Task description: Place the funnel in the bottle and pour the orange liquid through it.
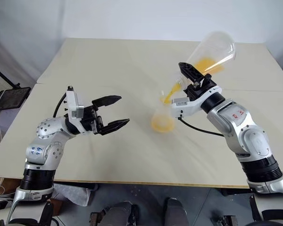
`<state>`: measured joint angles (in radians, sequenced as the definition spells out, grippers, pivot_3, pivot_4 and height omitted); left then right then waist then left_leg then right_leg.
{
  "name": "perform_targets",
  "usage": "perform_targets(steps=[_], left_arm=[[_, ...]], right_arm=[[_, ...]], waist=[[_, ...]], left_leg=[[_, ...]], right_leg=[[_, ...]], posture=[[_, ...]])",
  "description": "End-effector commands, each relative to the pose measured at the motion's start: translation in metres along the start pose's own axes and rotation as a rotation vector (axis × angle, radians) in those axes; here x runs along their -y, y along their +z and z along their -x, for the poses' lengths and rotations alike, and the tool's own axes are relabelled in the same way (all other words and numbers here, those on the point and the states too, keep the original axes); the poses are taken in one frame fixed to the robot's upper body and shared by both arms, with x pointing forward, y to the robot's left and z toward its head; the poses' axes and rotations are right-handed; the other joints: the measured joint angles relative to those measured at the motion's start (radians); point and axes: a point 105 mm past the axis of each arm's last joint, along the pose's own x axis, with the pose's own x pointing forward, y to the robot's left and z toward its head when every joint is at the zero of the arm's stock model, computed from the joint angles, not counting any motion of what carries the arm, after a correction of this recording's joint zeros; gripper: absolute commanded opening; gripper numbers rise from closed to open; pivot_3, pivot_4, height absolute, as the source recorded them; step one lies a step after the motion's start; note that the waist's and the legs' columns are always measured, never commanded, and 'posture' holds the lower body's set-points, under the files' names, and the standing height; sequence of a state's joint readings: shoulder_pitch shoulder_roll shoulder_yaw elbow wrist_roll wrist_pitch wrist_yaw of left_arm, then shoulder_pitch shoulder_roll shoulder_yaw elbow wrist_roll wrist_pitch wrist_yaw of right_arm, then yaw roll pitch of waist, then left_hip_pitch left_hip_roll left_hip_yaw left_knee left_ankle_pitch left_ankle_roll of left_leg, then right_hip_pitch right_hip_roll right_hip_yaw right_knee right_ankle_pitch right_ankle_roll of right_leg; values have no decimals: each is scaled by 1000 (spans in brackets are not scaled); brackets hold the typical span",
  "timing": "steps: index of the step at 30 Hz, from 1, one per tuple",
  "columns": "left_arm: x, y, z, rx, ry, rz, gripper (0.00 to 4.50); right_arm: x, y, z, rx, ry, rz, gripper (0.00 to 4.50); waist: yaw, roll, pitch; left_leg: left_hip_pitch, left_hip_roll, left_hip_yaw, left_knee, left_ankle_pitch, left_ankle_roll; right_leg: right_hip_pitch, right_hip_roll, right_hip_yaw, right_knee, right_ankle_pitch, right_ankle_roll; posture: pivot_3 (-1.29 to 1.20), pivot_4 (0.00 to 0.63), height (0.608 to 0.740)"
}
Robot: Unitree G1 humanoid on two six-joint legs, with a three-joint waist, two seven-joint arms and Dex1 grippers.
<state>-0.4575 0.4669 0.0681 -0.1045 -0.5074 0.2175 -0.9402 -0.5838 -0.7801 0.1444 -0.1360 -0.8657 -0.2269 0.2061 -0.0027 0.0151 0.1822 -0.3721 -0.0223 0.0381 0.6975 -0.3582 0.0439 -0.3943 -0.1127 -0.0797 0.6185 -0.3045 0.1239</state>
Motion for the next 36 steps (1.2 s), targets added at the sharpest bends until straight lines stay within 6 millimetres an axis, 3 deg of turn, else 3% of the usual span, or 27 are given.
perform_targets(steps=[1, 36], left_arm=[[1, 12, -2, 33, -7, -41, 4500], [1, 10, 1, 39, 2, -43, 4500]], right_arm=[[23, -7, 1, -6, -76, 46, 2463], [21, -13, 0, -17, -80, 95, 2463]], waist=[[0, 0, 0], [0, 0, 0]], left_leg=[[0, 0, 0, 0, 0, 0], [0, 0, 0, 0, 0, 0]], right_leg=[[0, 0, 0, 0, 0, 0], [0, 0, 0, 0, 0, 0]], posture=[[0, 150, 740], [0, 150, 740]])
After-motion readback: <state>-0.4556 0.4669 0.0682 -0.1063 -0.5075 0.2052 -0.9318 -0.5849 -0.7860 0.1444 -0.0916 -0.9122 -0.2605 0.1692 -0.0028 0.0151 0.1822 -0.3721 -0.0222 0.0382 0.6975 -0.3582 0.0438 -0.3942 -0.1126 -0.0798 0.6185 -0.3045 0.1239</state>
